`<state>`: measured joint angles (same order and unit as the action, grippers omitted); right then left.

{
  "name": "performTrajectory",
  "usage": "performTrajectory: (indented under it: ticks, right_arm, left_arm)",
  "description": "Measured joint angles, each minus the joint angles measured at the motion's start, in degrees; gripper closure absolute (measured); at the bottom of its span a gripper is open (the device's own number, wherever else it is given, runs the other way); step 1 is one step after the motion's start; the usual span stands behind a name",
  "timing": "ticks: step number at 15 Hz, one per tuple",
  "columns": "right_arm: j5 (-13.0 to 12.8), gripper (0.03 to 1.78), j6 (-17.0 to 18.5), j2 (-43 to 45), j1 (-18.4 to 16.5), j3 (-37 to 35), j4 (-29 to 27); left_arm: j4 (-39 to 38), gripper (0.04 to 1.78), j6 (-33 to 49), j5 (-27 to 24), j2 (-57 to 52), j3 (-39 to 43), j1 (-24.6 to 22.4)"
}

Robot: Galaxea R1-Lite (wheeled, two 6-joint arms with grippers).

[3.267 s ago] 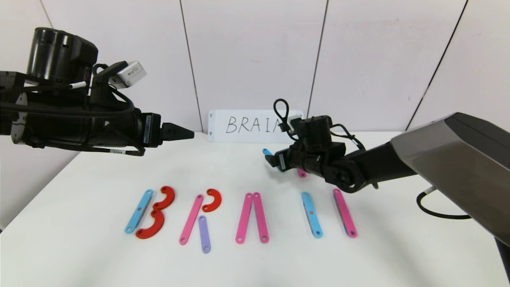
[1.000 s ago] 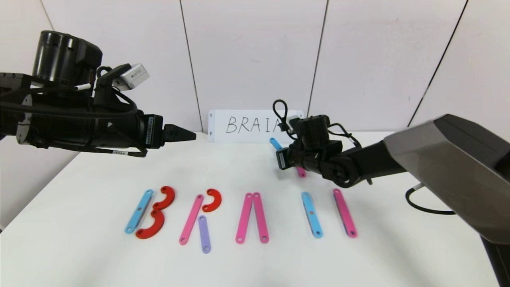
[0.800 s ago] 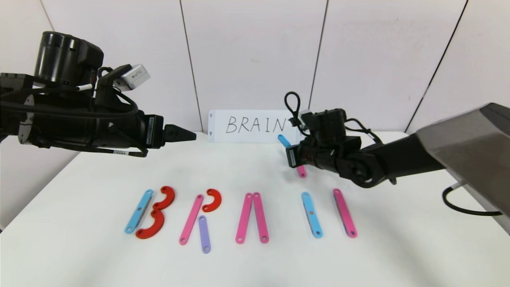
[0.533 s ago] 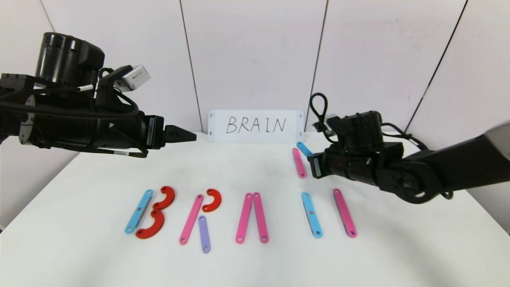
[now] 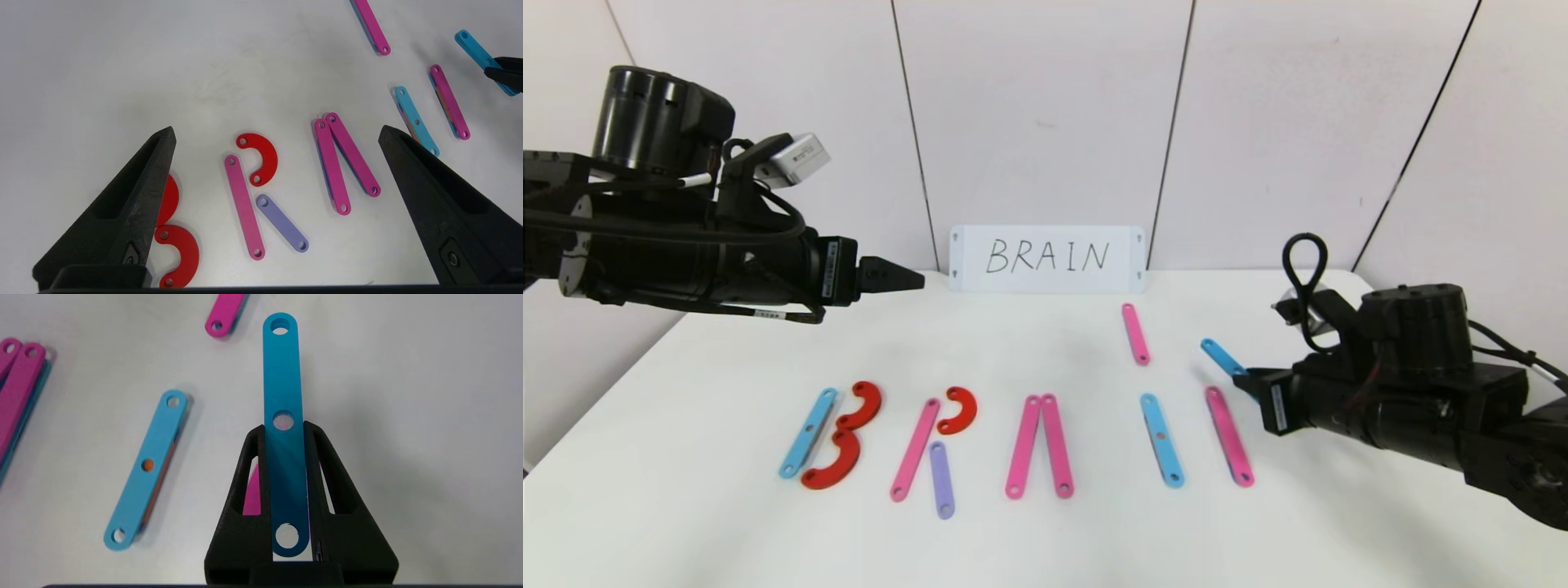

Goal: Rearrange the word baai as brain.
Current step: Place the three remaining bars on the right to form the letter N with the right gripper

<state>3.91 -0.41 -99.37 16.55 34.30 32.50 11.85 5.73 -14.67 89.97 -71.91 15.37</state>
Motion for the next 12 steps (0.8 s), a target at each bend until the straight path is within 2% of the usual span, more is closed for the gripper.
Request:
performTrajectory:
  ticks: [2,8,10,12]
  right_arm:
    - [2.3,1.54,-0.2,1.1,-2.2,-2.5,0.1]
    - [5.8,1.54,-0.4,1.6,-5.7,-5.4,0.3]
    - [6.1,1.54,-0.5,1.0,-5.9,-6.7,1.7]
    - [6.0,1.54,-0.4,-0.4,-6.0,-8.0,5.4]
  left_arm:
    - [0.0,0.08,0.0,0.0,0.0,0.0,0.0]
    - [0.0,0.08,0.0,0.0,0.0,0.0,0.0]
    - [0.0,0.08,0.0,0.0,0.0,0.0,0.0]
    - [0.0,0.08,0.0,0.0,0.0,0.0,0.0]
